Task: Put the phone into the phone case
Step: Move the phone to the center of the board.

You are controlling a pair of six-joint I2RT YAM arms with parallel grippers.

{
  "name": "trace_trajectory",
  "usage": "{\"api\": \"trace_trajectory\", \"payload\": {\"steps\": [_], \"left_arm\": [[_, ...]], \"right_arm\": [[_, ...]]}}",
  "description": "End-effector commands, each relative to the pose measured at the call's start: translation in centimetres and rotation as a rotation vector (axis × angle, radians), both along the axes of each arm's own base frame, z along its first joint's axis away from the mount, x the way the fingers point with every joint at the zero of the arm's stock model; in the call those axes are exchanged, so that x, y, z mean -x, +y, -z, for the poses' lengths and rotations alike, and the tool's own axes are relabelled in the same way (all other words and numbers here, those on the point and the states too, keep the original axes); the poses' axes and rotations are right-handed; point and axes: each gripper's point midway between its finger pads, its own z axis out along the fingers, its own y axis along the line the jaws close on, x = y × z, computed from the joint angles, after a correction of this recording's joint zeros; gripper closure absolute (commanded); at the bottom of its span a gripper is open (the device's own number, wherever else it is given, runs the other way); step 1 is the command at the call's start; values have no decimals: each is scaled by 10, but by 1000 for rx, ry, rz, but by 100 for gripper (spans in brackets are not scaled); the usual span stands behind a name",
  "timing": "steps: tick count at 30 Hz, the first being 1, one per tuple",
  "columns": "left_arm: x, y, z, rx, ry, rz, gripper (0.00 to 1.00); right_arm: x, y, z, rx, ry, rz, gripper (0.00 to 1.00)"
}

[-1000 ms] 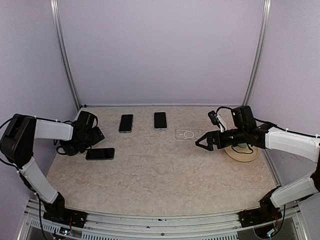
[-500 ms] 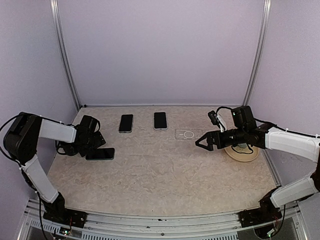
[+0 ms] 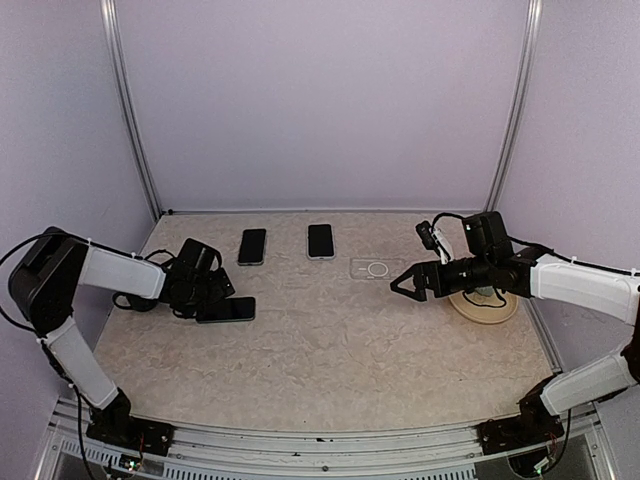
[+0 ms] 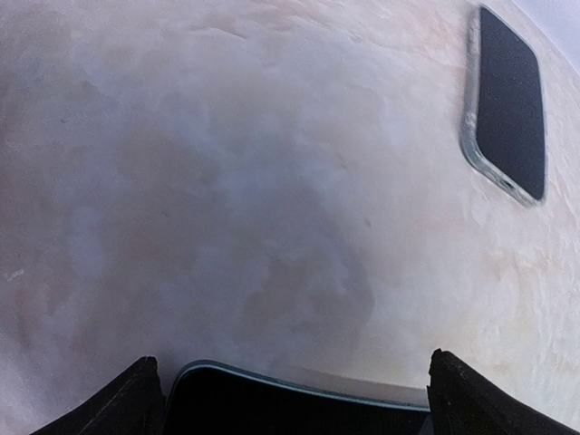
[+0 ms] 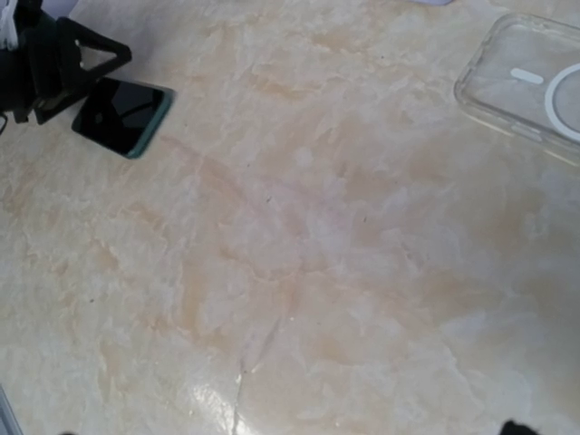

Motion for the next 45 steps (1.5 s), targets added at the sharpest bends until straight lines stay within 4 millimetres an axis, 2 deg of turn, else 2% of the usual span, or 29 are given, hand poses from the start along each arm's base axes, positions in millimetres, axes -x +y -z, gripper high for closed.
{"api": "trace_trajectory", "payload": {"steps": [1,3,7,17,25,29,33,37,40,42,45], "left_arm": [[26,-40,20,53,109,92,1],[24,-54,19,56,106,129,1],[28,-78,30,52,136,183,1],[31,-149,29,44,106,392,1],[52,-175,37,94,135,483,1],[60,-187,33,99,126,537,1],[51,-185,11,44,46,569,1],[42,-188,-30,-13,-66,653,1],[39,-189,-55,-83,-149,750,1],[40,-193,-65,-141,-196,846,1],[50,-203,-67,-219,-235,1045,1]], "right_arm": [[-2,0,0,-19,-4,0,0],[-2,0,-1,-22,-9,0,0],[-2,-1,-5,-17,-17,3,0],[-1,-3,-6,5,-45,-8,0],[-6,-7,-10,37,-79,24,0],[-10,-11,-10,73,-87,51,0],[-11,-13,-15,42,-78,84,0],[-2,-13,-20,-2,-107,67,0],[-3,-13,-17,13,-107,65,0],[-4,-12,-12,28,-93,50,0],[1,-6,-15,2,-96,11,0]]}}
